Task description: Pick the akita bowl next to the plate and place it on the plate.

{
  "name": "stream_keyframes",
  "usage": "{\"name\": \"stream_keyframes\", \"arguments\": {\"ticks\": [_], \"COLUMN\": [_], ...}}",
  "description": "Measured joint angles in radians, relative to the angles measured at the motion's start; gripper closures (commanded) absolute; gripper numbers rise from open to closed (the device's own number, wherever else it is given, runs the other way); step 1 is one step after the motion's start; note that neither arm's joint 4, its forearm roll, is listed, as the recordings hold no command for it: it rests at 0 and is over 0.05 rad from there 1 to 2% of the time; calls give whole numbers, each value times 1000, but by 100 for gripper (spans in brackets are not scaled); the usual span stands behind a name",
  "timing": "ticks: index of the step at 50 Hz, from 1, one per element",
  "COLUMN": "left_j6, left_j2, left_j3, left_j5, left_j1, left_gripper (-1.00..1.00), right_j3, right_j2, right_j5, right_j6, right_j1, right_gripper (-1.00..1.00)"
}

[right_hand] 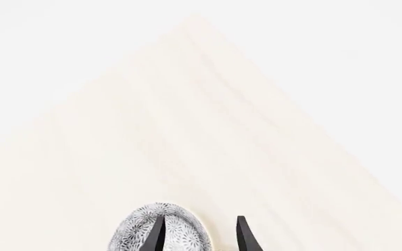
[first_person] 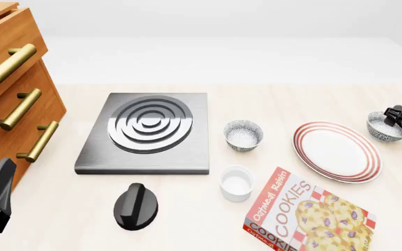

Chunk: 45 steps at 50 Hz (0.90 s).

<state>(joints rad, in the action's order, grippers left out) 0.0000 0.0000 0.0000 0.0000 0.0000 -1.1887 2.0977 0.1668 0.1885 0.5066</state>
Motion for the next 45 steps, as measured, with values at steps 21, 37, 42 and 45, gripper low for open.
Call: {"name": "stream_keyframes", "arguments": {"ticks": [21, 37, 42, 45], "left_j6": [0, 0, 0, 0], "left_j2": [0, 0, 0, 0], "left_j3": [0, 0, 0, 0], "left_j5": [0, 0, 0, 0], "left_j1": [0, 0, 0, 0], "left_gripper": [-100, -100, -100, -100], "right_j3": [8, 12, 8, 5], "right_j2": [8, 3, 6, 8], "right_j5": [-2, 0, -5, -8], "right_j6": [-1, 0, -1, -1], "right_j1": [8, 9, 10, 10], "right_gripper": [-100, 100, 100, 100]}}
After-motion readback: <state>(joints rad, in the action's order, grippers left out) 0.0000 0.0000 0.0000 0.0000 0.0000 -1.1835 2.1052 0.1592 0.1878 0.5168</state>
